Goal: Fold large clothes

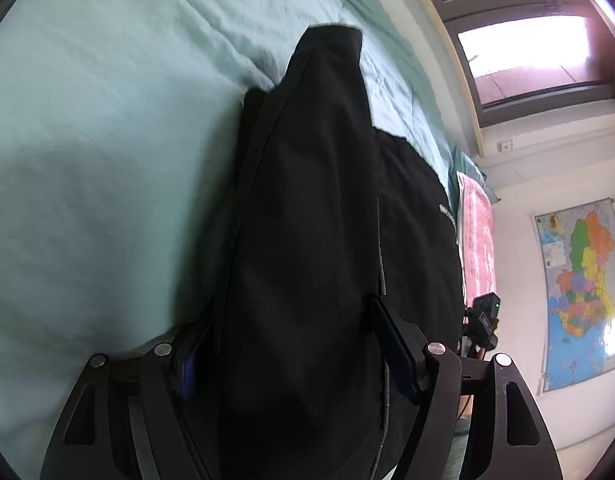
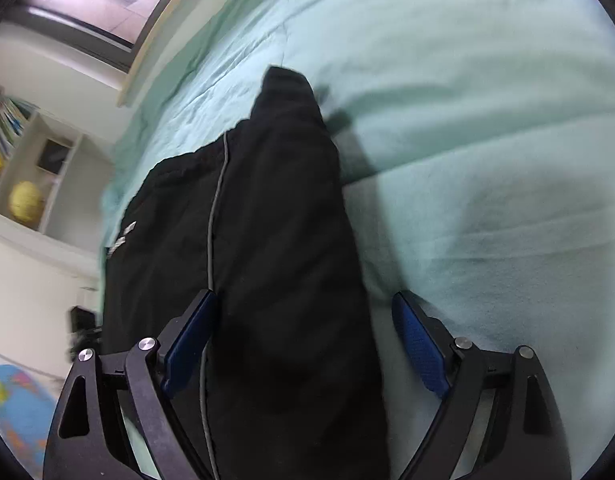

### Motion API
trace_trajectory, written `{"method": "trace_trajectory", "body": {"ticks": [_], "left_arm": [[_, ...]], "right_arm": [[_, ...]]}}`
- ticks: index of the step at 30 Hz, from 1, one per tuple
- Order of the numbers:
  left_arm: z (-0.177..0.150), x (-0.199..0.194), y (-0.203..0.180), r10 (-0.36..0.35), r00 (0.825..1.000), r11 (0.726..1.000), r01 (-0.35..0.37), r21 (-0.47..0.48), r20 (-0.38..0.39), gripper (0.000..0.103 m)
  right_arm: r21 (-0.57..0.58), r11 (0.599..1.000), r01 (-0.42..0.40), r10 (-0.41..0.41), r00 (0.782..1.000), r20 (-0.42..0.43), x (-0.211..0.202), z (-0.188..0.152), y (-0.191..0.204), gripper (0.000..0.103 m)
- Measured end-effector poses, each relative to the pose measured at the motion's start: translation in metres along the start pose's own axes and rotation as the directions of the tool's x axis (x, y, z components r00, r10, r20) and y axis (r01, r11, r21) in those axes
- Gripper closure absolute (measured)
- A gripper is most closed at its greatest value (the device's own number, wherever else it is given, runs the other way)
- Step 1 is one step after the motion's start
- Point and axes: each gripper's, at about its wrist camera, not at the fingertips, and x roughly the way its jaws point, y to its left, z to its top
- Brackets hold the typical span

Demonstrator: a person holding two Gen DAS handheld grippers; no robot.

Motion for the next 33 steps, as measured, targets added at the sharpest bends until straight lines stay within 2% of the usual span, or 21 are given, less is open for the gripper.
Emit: {"method": "trace_trajectory", "body": {"ticks": [2, 5, 6, 8, 10, 11, 13, 16, 18, 21, 23, 25, 28, 31, 33], "left_arm": [[0.000, 0.004, -0.003, 0.007, 1.000, 1.000, -0.007, 0.011, -0.010, 0.027], [0.001, 0.007, -0.009, 0.005, 1.000, 1.000, -0.004, 0.025, -0.009, 0.028], [0.000, 0.007, -0.012, 0.002, 1.000, 0.999, -0.002, 0.035, -0.005, 0.039], [0.000, 0.004, -0.022, 0.001, 1.000, 0.998, -0.001, 0.058, 0.009, 0.047], [-0.003, -0.003, -0.026, -0.024, 0.999, 0.997, 0.022, 0.080, 0.021, 0.050], [-0.004, -0.006, -0.026, -0.054, 0.998, 0.996, 0.052, 0.074, 0.024, 0.051], [-0.001, -0.010, -0.018, -0.072, 0.997, 0.995, 0.071, 0.063, 0.018, 0.051], [0.002, -0.001, -0.009, -0.082, 0.997, 0.996, 0.081, 0.033, 0.006, 0.048], [0.001, 0.000, -0.004, -0.103, 0.995, 0.995, 0.103, 0.016, 0.007, 0.047], [0.000, -0.001, -0.004, -0.103, 0.995, 0.994, 0.103, 0.026, 0.006, 0.047], [0.000, 0.002, -0.007, -0.103, 0.995, 0.994, 0.103, 0.022, 0.007, 0.047], [0.000, 0.003, -0.007, -0.105, 0.994, 0.994, 0.105, 0.021, 0.010, 0.046], [0.000, 0.002, -0.001, -0.112, 0.994, 0.994, 0.112, 0.018, 0.005, 0.045], [0.003, 0.006, 0.006, -0.131, 0.991, 0.991, 0.131, -0.022, -0.014, 0.038], [0.005, 0.010, 0.010, -0.134, 0.991, 0.990, 0.133, -0.050, -0.016, 0.036]], "right_arm": [[-0.004, 0.999, -0.047, 0.047, 0.999, -0.021, 0.001, -0.001, -0.006, 0.013], [-0.029, 0.998, -0.060, 0.059, 0.998, -0.028, 0.005, -0.003, -0.002, 0.013], [-0.033, 0.997, -0.068, 0.067, 0.997, -0.034, 0.007, -0.004, 0.000, 0.013], [-0.031, 0.994, -0.104, 0.102, 0.994, -0.048, 0.007, -0.005, 0.003, 0.014], [-0.039, 0.983, -0.181, 0.178, 0.982, -0.070, -0.001, -0.012, 0.004, 0.019], [-0.057, 0.980, -0.189, 0.184, 0.980, -0.079, -0.004, -0.017, 0.005, 0.019], [-0.076, 0.984, -0.163, 0.156, 0.984, -0.092, -0.006, -0.023, 0.002, 0.019], [-0.034, 0.983, -0.182, 0.177, 0.979, -0.100, -0.001, -0.024, -0.009, 0.018], [-0.015, 0.985, -0.172, 0.170, 0.982, -0.080, -0.004, -0.023, -0.012, 0.018], [-0.056, 0.982, -0.182, 0.180, 0.983, -0.041, -0.020, -0.025, -0.003, 0.017], [-0.067, 0.980, -0.189, 0.187, 0.982, -0.029, -0.023, -0.024, 0.005, 0.012], [-0.067, 0.986, -0.154, 0.150, 0.987, -0.056, -0.014, -0.019, 0.008, 0.011], [-0.059, 0.981, -0.184, 0.174, 0.973, -0.154, 0.012, -0.016, 0.007, 0.012], [-0.063, 0.976, -0.210, 0.195, 0.962, -0.189, 0.034, -0.008, 0.013, 0.011], [-0.087, 0.978, -0.190, 0.168, 0.962, -0.217, 0.046, -0.003, 0.025, 0.014]]}}
